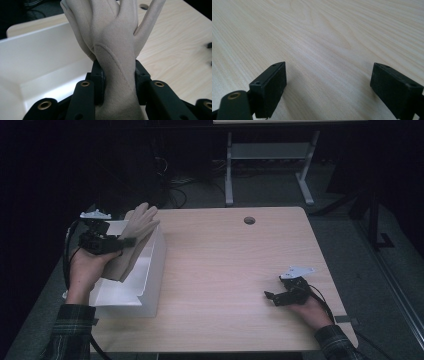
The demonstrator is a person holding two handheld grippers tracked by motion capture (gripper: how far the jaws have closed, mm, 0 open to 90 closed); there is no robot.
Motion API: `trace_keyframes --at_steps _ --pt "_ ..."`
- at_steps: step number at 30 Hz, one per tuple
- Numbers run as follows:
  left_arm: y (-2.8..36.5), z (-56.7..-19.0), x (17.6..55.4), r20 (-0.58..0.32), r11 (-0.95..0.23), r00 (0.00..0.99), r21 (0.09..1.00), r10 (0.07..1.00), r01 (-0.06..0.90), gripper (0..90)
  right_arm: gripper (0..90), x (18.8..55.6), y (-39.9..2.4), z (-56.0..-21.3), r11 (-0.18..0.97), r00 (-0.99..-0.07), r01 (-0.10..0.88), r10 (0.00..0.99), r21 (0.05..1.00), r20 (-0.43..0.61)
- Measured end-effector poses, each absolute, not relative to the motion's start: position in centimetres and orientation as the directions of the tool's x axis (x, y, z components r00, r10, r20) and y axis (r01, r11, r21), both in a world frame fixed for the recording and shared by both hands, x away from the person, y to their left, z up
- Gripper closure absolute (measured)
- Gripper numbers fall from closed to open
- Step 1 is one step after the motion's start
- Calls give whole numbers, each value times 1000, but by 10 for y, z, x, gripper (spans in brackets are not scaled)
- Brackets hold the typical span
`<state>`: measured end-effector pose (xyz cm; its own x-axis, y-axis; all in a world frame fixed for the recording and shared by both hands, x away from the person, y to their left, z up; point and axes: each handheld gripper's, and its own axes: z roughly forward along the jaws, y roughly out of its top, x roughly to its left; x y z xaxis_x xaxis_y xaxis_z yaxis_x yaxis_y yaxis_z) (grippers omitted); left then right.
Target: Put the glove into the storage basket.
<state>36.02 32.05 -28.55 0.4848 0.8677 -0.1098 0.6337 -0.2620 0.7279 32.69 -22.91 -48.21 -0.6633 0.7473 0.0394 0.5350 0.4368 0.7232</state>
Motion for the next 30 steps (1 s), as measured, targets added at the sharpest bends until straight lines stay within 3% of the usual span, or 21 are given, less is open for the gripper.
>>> trace_keyframes --at_steps 14,30 --pt "351 -338 364 -114 -197 359 667 926 719 685 128 327 -229 -482 436 -662 536 748 723 40" --pt "347 -402 382 -125 -192 315 570 941 799 680 128 327 -229 -482 436 -662 536 749 723 40"
